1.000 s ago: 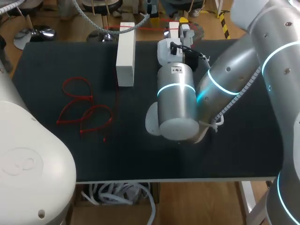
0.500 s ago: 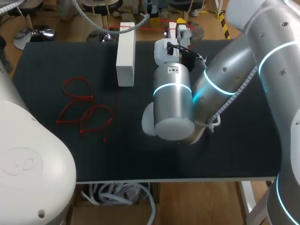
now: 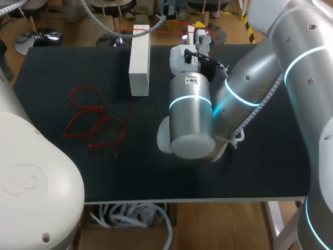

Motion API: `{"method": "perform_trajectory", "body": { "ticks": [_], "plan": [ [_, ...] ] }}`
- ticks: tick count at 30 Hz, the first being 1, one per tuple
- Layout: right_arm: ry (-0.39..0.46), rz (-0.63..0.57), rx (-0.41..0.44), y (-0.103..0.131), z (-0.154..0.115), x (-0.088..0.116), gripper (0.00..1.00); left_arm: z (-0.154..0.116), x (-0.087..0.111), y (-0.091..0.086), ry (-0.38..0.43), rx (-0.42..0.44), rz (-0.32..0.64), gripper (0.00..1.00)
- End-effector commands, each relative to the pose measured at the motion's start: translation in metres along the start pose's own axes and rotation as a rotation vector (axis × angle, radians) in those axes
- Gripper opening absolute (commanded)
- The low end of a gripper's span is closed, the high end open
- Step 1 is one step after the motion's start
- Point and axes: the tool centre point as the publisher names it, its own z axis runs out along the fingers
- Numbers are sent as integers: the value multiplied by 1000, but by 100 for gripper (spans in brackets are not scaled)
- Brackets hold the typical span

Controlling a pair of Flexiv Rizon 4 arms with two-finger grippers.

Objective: Grab the tape and strap the tape.

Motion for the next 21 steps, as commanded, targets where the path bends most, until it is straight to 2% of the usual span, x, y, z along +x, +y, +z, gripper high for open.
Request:
{"method": "perform_trajectory", "body": {
  "ticks": [1,21],
  "plan": [
    [11,3,-5,-5,4,-6,0,-1,-1,-1,2,-4,0,0],
    [18,6,-26,-10,2,-6,0,-1,-1,-1,2,-4,0,0]
  ]
}}
